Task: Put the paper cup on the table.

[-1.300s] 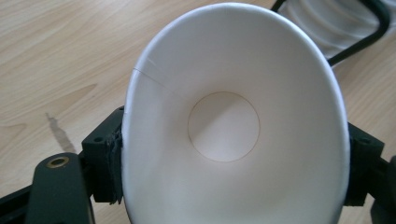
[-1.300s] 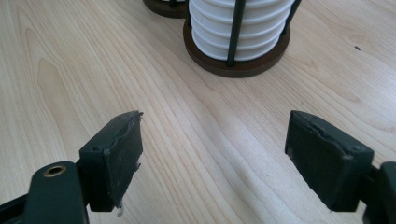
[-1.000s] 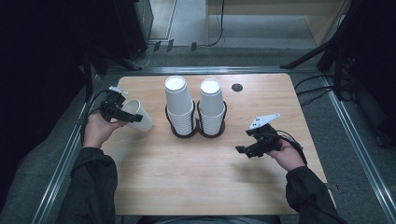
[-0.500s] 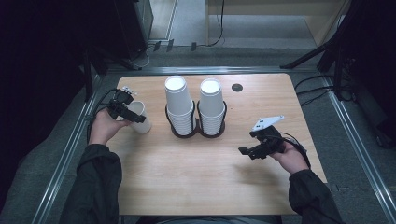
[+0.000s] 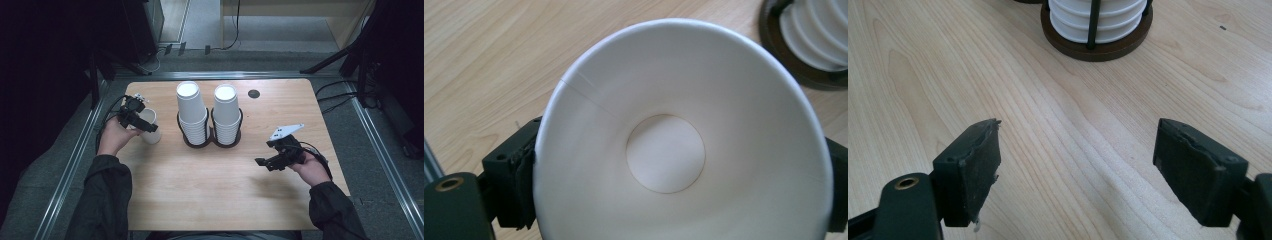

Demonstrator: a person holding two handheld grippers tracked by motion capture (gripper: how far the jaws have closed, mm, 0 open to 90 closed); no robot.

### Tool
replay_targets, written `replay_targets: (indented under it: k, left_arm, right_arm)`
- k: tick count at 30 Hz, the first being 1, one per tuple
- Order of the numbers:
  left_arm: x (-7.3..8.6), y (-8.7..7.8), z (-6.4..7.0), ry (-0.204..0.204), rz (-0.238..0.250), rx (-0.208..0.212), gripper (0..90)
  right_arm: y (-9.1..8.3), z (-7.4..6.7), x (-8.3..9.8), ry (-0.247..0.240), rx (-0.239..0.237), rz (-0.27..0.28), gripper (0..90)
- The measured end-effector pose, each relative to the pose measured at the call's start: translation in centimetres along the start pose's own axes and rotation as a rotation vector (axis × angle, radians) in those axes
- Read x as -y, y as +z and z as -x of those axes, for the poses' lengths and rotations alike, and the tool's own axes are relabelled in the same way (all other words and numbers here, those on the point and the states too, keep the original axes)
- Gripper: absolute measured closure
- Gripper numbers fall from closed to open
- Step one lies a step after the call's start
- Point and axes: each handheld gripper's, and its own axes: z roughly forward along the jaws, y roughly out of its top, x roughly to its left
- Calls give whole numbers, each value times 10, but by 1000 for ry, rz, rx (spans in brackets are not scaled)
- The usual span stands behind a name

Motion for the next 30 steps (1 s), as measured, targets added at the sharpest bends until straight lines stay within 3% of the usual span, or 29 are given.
replay_targets:
  k: [6, 16, 19, 21, 30]
  left_arm:
    - [0, -5, -2, -20, 42, 28, 33]
    - [0, -15, -1, -30, 62, 29, 11]
    - [0, -20, -1, -32, 72, 56, 0]
    - [0, -21, -2, -35, 78, 52, 0]
    - [1, -45, -4, -68, 139, 66, 0]
  right_arm:
    - [0, 0, 0, 1, 0, -1, 194]
    - [-1, 0, 0, 1, -5, 0, 194]
    - [-1, 1, 0, 1, -4, 2, 194]
    - [-1, 1, 0, 2, -6, 3, 194]
    - [-2, 1, 0, -1, -7, 5, 194]
